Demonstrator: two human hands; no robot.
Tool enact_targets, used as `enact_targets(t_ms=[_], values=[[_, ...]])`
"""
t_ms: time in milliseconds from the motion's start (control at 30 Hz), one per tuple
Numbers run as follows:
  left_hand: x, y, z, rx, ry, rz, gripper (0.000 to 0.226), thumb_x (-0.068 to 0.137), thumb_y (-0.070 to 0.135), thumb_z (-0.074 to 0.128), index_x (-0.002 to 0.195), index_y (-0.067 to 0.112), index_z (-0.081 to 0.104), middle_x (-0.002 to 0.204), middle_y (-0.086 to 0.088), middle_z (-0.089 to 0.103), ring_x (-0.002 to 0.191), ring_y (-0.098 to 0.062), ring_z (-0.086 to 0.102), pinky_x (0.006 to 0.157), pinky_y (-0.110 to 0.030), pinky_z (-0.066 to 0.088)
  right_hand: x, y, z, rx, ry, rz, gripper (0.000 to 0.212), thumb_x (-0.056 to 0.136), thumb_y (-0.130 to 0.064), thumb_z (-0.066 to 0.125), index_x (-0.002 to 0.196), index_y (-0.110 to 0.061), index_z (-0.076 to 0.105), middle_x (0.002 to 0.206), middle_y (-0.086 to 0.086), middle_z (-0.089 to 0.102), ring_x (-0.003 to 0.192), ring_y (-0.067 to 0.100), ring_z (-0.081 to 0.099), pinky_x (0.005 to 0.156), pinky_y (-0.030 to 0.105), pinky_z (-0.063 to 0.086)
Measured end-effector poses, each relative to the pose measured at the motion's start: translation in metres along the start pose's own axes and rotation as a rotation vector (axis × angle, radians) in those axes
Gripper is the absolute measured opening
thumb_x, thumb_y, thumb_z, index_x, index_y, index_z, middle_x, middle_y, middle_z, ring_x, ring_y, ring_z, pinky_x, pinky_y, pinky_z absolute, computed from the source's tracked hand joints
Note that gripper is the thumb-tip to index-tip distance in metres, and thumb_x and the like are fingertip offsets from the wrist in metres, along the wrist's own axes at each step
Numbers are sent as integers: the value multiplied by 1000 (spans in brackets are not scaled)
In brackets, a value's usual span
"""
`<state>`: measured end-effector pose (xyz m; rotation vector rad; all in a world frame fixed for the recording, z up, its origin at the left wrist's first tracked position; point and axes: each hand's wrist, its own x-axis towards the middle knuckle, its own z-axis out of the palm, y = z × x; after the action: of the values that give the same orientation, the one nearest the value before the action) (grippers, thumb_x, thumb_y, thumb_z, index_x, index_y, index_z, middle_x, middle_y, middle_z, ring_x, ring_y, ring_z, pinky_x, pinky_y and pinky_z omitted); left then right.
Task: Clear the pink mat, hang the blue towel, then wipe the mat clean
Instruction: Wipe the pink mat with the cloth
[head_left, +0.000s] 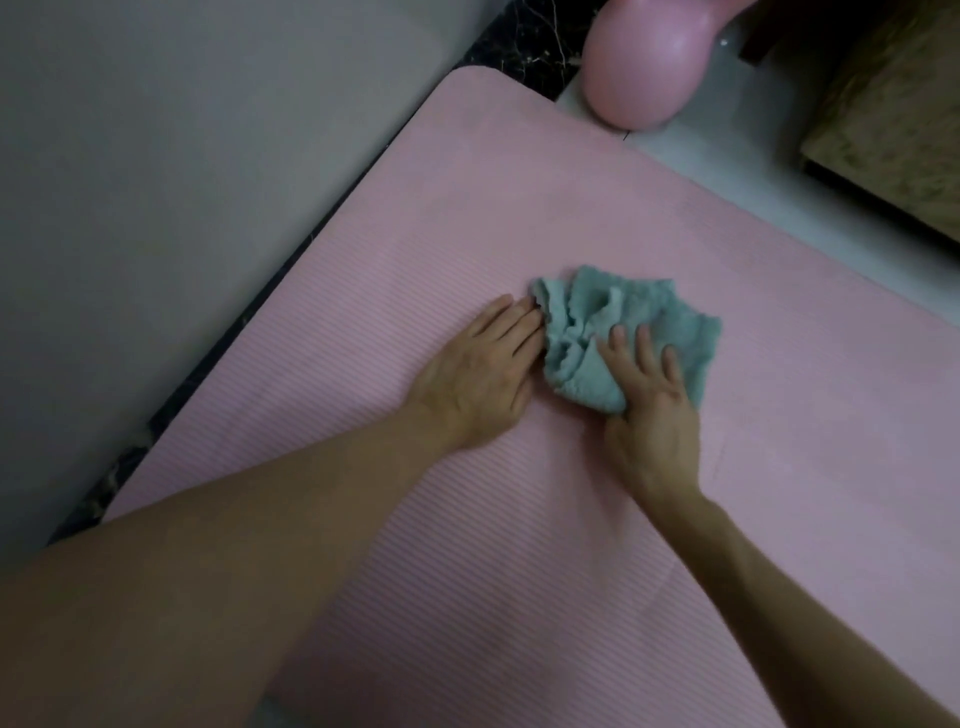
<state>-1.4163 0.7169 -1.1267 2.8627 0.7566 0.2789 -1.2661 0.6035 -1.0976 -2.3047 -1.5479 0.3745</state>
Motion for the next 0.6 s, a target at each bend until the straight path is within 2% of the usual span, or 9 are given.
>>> enact_targets(t_ms=[100, 233, 433, 533, 600], values=[[-3, 0, -3, -42, -34, 24, 49, 92, 18, 42, 135, -4, 50, 139, -20, 52, 132, -34, 46, 116, -46, 28, -29, -6, 15, 11, 6, -44, 68, 73, -7, 42, 139, -15, 52, 148, 6, 44, 140, 14, 19, 118, 50, 24], [-6, 0, -6, -48, -64, 62, 50, 92, 14, 43, 138, -7, 47, 143, -22, 48, 135, -36, 42, 115, -49, 30, -35, -7, 8, -5, -12, -60, 67, 75, -9, 39, 141, -16, 50, 148, 6, 43, 138, 12, 16, 117, 51, 25], [-52, 17, -15, -157, 51, -90, 41, 88, 6, 45, 124, -7, 59, 131, -20, 57, 125, -34, 52, 110, -45, 38, -34, -6, 6, -18, -54, -52, 68, 79, -21, 23, 142, -17, 47, 151, 5, 40, 145, 20, 21, 120, 47, 18], [-84, 15, -12, -144, 32, -25, 40, 87, -1, 47, 124, -9, 58, 132, -21, 57, 126, -34, 51, 113, -45, 35, -43, -14, 6, 24, -48, -59, 65, 80, -18, 27, 141, -18, 50, 150, 5, 42, 142, 16, 19, 120, 47, 20], [-85, 11, -10, -213, 28, 2, 37, 86, -3, 46, 120, -10, 59, 126, -24, 59, 122, -36, 53, 113, -45, 34, -63, -20, 10, 35, -56, -137, 59, 81, -11, 40, 138, -16, 53, 147, 7, 46, 141, 21, 24, 117, 50, 24]])
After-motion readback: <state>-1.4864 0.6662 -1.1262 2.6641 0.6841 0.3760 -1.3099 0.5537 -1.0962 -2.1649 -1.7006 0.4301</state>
